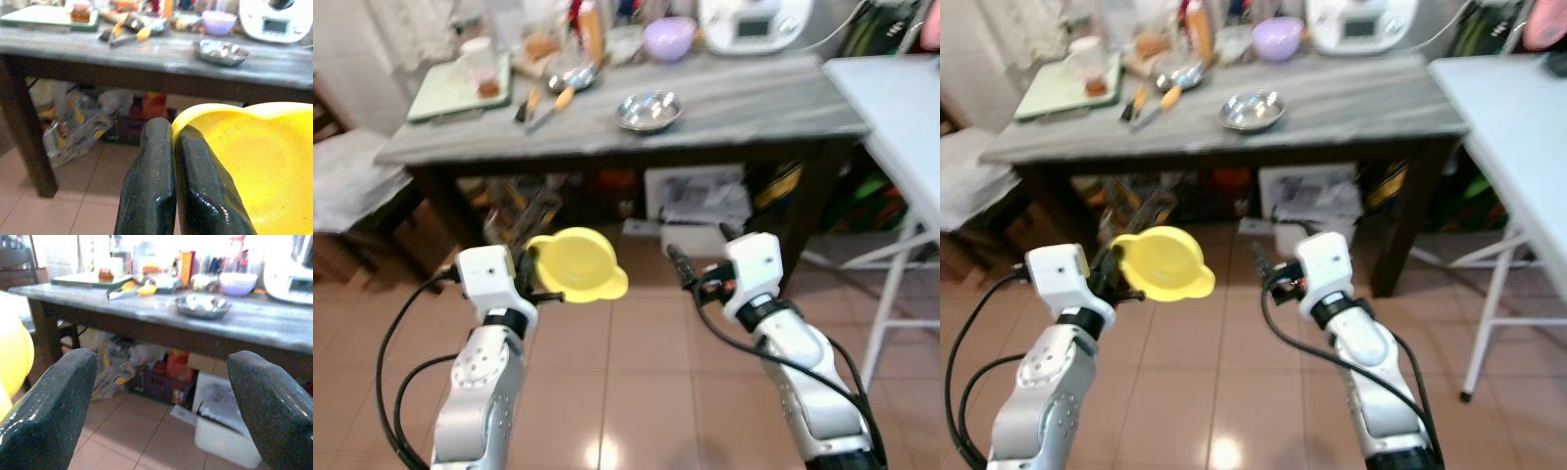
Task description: Setting the table
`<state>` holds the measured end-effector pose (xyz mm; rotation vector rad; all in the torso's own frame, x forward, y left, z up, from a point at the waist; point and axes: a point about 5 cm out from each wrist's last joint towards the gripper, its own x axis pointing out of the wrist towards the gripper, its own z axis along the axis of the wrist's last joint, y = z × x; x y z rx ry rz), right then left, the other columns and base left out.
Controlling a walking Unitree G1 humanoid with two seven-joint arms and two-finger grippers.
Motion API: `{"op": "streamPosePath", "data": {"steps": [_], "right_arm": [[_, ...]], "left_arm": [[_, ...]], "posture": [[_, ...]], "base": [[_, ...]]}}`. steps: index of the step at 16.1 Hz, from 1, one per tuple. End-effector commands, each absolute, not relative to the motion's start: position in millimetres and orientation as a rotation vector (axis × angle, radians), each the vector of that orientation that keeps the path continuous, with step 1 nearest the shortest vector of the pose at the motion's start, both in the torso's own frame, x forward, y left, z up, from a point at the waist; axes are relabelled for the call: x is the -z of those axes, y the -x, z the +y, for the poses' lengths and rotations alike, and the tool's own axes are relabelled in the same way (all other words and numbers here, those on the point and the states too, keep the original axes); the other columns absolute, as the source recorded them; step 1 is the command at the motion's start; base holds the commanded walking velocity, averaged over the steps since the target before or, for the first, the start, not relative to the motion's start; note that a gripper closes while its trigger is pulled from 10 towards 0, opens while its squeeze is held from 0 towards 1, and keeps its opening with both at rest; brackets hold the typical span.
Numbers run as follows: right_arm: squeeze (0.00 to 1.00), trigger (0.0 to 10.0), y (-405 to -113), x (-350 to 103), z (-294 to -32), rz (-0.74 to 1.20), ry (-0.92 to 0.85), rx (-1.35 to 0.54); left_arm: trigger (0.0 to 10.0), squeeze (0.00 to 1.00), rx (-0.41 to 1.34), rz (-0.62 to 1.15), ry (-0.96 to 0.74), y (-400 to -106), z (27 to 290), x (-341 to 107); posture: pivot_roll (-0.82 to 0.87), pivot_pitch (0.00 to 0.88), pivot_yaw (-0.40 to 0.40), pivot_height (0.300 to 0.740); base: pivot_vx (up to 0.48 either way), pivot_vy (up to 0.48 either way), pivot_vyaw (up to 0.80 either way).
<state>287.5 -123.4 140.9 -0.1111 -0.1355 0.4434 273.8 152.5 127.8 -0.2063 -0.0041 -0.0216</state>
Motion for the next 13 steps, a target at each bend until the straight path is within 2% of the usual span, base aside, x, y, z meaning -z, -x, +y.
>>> {"op": "streamPosePath", "data": {"steps": [1,11,13], "right_arm": [[0.00,10.0,-286.0,-144.3,-110.4,-0.154,0.097,-0.492],[0.00,10.0,-284.6,-146.4,-111.3,-0.167,0.126,-0.487],[0.00,10.0,-284.8,-146.8,-110.8,-0.169,0.128,-0.486]], "left_arm": [[10.0,0.00,-0.017,-0.007,0.186,-271.8,166.1,-127.9],[10.0,0.00,-0.010,-0.005,0.196,-273.0,162.9,-126.8],[10.0,0.00,-0.009,-0.006,0.195,-273.5,163.0,-126.9]], "posture": [[-0.08,0.075,0.109,0.740],[-0.09,0.078,0.110,0.740],[-0.09,0.078,0.110,0.740]], "base": [[0.311,0.000,0.00],[0.312,0.000,0.00],[0.311,0.000,0.41]]}}
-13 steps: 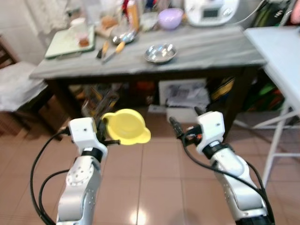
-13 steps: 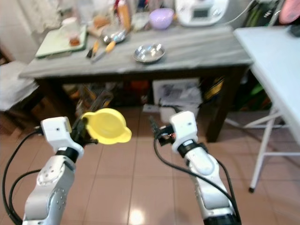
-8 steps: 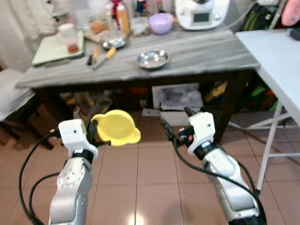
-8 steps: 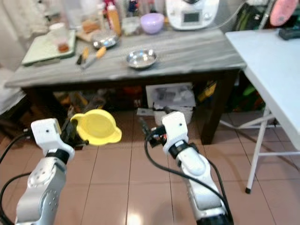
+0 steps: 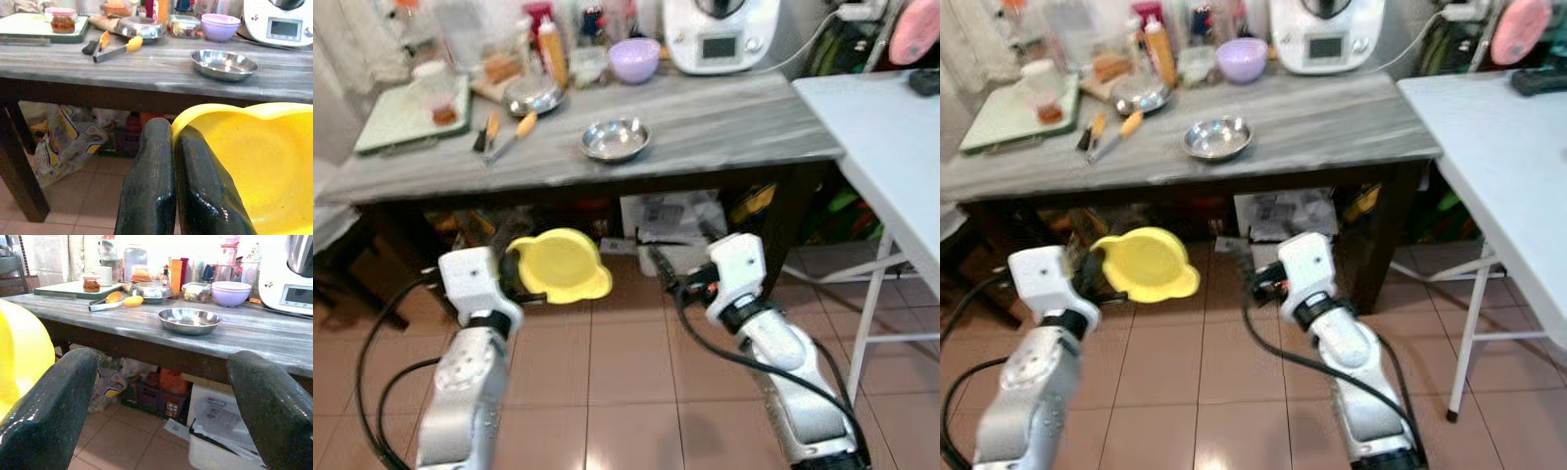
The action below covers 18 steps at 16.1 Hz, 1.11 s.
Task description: Setting the table
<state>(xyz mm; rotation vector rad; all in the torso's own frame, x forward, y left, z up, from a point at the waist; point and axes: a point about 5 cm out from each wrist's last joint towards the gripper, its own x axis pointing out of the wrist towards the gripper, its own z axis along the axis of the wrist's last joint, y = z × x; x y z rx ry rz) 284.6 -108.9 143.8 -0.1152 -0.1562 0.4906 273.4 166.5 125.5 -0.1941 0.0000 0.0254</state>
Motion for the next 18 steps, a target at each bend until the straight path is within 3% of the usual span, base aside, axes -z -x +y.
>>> {"op": "streamPosePath", "data": {"steps": [1,18], "right_arm": [[0.00,10.0,-284.8,-147.3,-110.9,-0.170,0.127,-0.485],[0.00,10.0,-288.6,-151.0,-113.1,-0.186,0.139,-0.463]], "left_arm": [[10.0,0.00,-0.010,-0.006,0.195,-273.7,162.6,-127.3],[10.0,0.00,-0.002,-0.021,0.211,-275.3,160.8,-132.4]], "posture": [[-0.09,0.077,0.111,0.740],[-0.09,0.075,0.106,0.740]], "base": [[0.311,0.000,0.41],[0.312,0.000,0.05]]}}
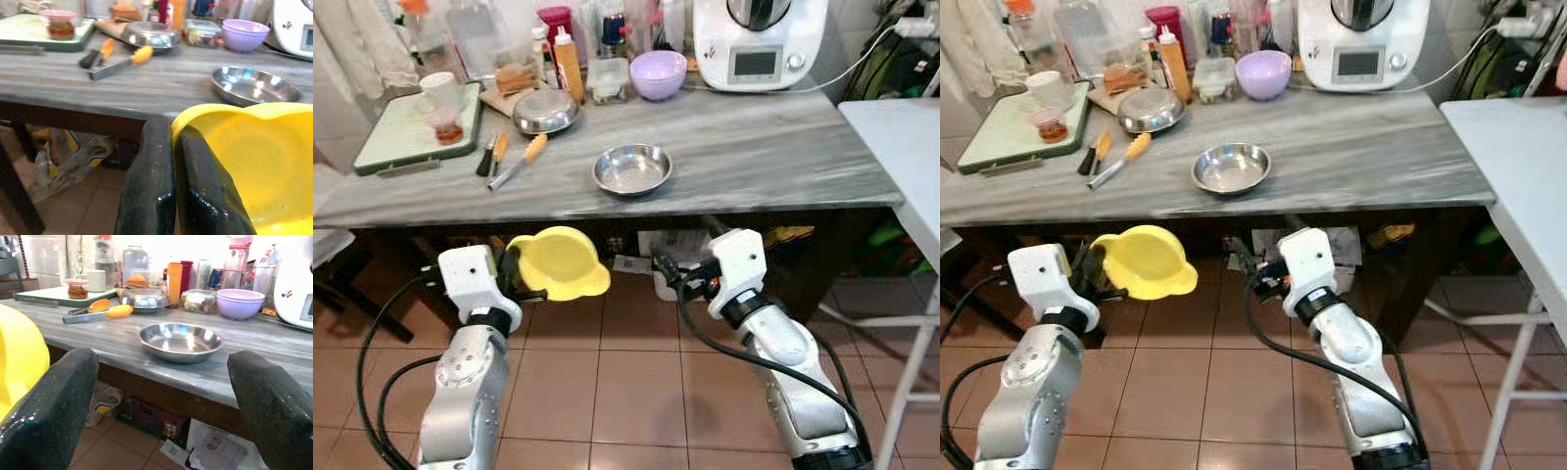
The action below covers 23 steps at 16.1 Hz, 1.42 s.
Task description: Setting the table
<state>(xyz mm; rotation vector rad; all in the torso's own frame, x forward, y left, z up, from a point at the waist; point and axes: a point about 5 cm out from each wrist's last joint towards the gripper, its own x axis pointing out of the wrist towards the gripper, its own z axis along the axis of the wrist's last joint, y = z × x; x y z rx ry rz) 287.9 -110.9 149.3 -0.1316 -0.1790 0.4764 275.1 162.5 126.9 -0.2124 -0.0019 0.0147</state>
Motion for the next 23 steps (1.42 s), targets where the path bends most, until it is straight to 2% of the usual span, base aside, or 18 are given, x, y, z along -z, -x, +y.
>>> {"op": "streamPosePath", "data": {"steps": [1,5,23], "right_arm": [[0.00,10.0,-289,-153,-114,-0.192,0.138,-0.459],[0.00,10.0,-291,-161,-114,-0.222,0.143,-0.453],[0.00,10.0,-289,-158,-113,-0.217,0.155,-0.462]], "left_arm": [[10.0,0.00,0.002,-0.028,0.212,-276,160,-135],[10.0,0.00,0.021,-0.084,0.226,-279,157,-156],[10.0,0.00,0.017,-0.046,0.239,-279,154,-152]], "posture": [[-0.09,0.075,0.106,0.740],[-0.09,0.072,0.104,0.740],[-0.10,0.073,0.102,0.740]], "base": [[0.319,0.000,0.00],[0.321,0.000,0.00],[0.325,0.000,0.00]]}}
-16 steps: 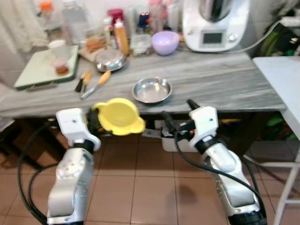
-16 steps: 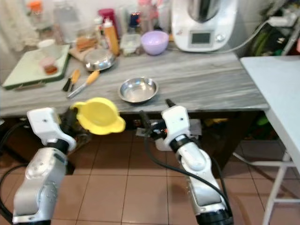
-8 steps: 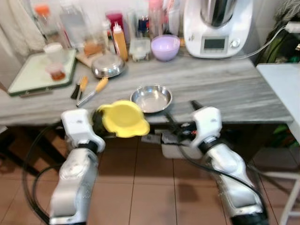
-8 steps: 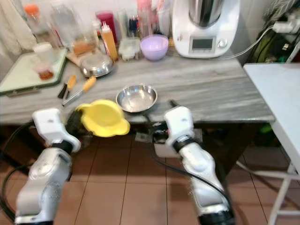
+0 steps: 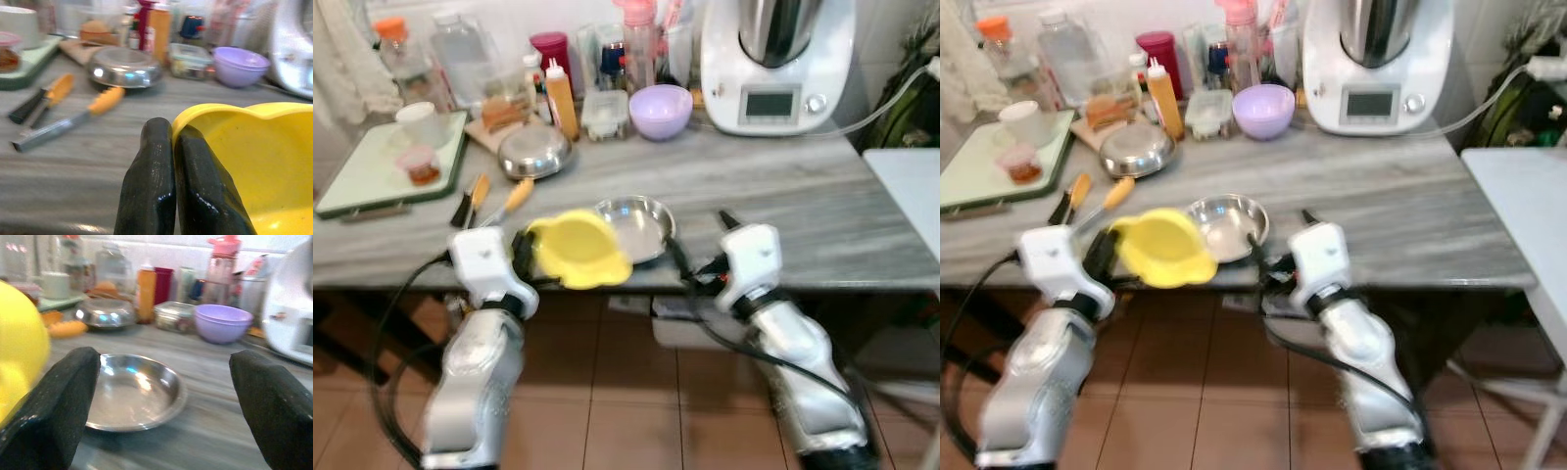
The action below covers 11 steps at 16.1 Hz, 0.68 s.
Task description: Setting the table
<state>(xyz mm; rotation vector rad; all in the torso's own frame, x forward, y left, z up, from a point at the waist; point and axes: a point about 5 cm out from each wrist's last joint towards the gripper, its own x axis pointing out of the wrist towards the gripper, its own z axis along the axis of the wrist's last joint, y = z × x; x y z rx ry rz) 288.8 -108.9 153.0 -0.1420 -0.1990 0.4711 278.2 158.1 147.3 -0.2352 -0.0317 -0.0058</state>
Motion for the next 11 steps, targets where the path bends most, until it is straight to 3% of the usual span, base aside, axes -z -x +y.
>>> {"op": "streamPosePath", "data": {"steps": [1,3,11], "right_arm": [[0.00,10.0,-288.9,-157.8,-113.7,-0.217,0.155,-0.461],[0.00,10.0,-288.7,-157.3,-114.2,-0.216,0.156,-0.459],[0.00,10.0,-288.0,-157.5,-113.3,-0.219,0.154,-0.457]], "left_arm": [[10.0,0.00,0.016,-0.047,0.240,-279.6,154.3,-152.1],[10.0,0.00,-0.004,-0.044,0.234,-280.0,155.6,-151.9],[10.0,0.00,-0.050,-0.086,0.253,-281.8,161.6,-160.9]], "posture": [[-0.10,0.073,0.102,0.740],[-0.10,0.071,0.103,0.740],[-0.09,0.076,0.104,0.740]], "base": [[0.322,0.000,0.00],[0.277,0.000,0.00],[0.000,0.000,0.00]]}}
